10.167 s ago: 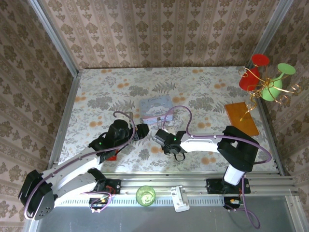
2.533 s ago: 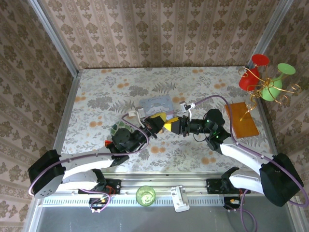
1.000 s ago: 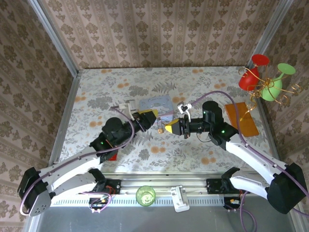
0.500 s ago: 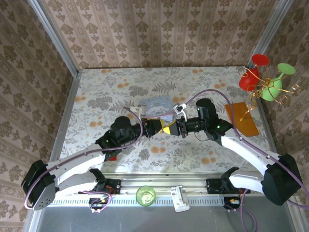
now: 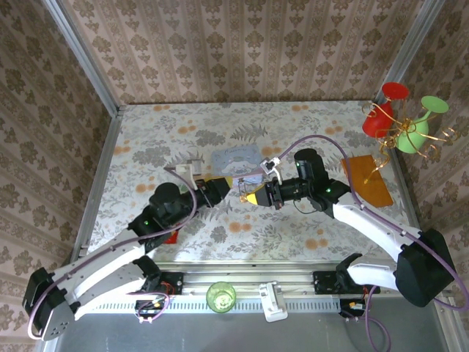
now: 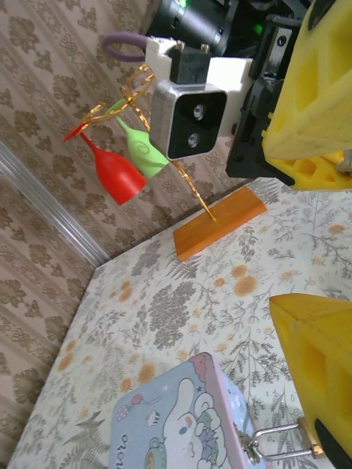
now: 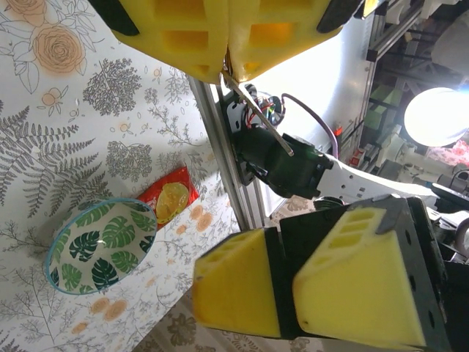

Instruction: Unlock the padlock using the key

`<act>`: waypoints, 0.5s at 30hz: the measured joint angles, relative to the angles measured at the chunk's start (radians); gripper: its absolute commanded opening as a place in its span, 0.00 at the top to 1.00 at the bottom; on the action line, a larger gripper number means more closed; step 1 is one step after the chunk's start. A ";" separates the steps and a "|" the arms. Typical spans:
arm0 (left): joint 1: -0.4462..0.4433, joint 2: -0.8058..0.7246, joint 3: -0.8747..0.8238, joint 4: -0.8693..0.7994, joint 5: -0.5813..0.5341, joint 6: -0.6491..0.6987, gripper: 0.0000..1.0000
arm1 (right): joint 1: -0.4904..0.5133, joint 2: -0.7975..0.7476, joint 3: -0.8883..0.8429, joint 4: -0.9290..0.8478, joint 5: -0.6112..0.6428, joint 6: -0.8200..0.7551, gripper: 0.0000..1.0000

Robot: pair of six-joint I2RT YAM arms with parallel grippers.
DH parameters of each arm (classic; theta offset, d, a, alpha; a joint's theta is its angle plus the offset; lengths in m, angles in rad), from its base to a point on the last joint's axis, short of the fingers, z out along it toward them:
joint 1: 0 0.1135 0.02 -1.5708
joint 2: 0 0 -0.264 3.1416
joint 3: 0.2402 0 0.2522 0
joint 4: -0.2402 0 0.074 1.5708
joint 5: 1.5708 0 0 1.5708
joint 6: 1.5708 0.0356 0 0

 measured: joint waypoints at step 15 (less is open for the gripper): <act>-0.098 0.111 0.074 -0.061 0.064 0.079 0.62 | 0.016 0.069 0.032 -0.018 0.002 -0.001 1.00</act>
